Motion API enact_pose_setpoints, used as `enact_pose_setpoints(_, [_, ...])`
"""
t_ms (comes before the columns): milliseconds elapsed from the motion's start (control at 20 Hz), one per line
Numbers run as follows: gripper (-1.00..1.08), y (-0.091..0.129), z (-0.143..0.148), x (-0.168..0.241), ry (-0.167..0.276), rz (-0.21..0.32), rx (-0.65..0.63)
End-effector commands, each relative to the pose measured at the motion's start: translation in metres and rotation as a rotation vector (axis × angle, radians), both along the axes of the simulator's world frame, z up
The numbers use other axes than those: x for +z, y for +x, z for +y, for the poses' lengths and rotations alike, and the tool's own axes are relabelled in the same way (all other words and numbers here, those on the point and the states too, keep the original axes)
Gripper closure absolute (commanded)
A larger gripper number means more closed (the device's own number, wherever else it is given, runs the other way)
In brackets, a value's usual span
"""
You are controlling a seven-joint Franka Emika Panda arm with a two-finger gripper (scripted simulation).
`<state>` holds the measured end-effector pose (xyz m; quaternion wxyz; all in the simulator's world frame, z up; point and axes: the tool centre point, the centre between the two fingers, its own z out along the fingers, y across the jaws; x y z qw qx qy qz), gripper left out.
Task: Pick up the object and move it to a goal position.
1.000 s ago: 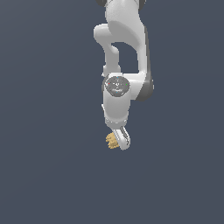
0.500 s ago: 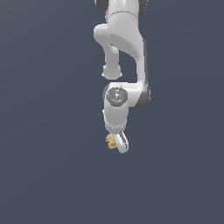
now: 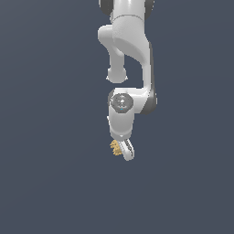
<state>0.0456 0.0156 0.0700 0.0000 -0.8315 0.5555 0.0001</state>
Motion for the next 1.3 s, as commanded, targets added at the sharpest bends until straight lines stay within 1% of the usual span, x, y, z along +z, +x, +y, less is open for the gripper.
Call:
enact_pose_setpoints(0, [1.08,0.000,0.000,0.000,0.000,0.000,0.000])
enact_pose_setpoints(300, [1.08,0.000,0.001,0.001,0.000,0.000,0.000])
enact_pose_setpoints(550, [1.08,0.002,0.013,0.018,0.000,0.000,0.000])
enact_pose_setpoints(800, [1.08,0.005,0.036,0.049,-0.001,0.000,-0.001])
enact_pose_setpoints(1250, [1.08,0.016,0.095,0.129,-0.002,0.000,-0.001])
